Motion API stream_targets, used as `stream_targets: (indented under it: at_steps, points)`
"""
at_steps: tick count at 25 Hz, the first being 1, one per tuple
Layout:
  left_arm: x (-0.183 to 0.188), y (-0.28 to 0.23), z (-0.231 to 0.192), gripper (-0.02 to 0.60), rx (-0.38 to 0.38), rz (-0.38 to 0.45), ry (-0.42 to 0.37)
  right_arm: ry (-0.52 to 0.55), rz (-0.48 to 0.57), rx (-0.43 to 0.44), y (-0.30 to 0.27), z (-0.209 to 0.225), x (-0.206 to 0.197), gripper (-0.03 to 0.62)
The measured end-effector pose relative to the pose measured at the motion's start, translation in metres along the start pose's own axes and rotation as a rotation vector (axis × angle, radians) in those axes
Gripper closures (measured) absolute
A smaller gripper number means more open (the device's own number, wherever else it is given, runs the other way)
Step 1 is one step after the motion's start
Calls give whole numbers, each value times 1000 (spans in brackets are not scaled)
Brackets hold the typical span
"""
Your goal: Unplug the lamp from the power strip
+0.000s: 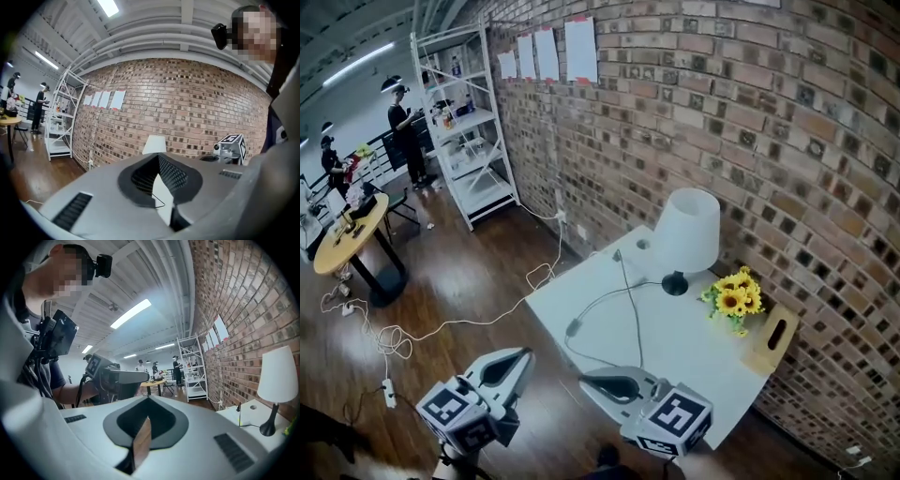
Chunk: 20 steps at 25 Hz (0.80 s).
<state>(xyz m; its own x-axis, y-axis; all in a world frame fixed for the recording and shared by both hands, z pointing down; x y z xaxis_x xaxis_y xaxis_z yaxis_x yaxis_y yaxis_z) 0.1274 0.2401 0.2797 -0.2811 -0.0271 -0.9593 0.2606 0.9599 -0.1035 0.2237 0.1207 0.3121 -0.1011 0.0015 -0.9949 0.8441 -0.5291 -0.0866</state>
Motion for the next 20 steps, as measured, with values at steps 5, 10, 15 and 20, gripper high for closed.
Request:
stream_targets:
  at_steps: [5,10,15,20]
  points:
    - [-1,-32,-6,558,12,-27,-1,-12,1,20,-1,32,-1,591]
    - [6,-49,-12,558,27,-29,-24,-38,8,22,-6,50,-6,591]
    - [7,-58,-19,557,18,-30,-26,-30,1,33,-15,58,-6,589]
    - [15,-62,-40,558,-14,-8,-68,-28,4,9,-24,63,1,591]
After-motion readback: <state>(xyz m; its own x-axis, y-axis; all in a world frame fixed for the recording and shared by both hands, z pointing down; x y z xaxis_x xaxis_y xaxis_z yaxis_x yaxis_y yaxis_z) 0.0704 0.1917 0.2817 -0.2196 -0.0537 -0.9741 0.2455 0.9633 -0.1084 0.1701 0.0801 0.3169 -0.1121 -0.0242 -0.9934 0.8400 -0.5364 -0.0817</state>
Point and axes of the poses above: the fingertips, and each gripper's own axes: y backward along the fingers, z to its right, x out of its top, the point moved 5 cm from there along y, backward along the fingers, and after that the axes turned 4 degrees about y, right-handed, at the moved point
